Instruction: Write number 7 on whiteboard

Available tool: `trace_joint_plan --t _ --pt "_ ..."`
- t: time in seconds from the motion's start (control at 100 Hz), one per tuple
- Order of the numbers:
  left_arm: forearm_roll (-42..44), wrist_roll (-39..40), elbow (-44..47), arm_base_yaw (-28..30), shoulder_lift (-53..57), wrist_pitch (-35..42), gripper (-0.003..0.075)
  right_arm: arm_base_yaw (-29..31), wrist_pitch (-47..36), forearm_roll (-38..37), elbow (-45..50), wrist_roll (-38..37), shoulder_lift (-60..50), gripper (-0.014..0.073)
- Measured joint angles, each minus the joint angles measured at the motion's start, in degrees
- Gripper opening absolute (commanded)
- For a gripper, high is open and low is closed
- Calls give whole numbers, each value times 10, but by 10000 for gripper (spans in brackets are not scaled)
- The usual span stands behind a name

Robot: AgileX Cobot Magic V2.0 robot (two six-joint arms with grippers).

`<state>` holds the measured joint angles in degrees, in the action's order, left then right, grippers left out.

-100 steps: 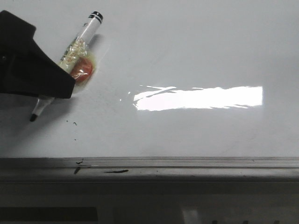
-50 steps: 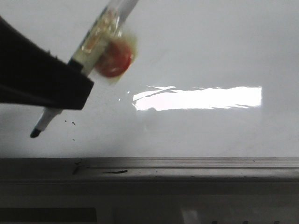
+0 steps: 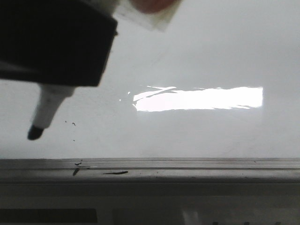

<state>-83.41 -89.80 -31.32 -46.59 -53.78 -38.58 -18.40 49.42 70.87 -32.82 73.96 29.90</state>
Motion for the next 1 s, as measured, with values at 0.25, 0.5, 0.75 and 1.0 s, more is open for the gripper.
trace_joint_plan --t 0.25,0.5,0.75,1.0 --pt "0 -1 0 0 0 -6 -20 -36 -7 77 0 72 55 427" --pt "0 -2 0 0 0 -7 -20 -70 -7 132 0 143 116 427" --pt "0 -3 0 0 0 -7 -20 -116 -32 168 0 199 162 427" --pt "0 -3 0 0 0 -7 -20 -192 -100 202 0 240 223 364"
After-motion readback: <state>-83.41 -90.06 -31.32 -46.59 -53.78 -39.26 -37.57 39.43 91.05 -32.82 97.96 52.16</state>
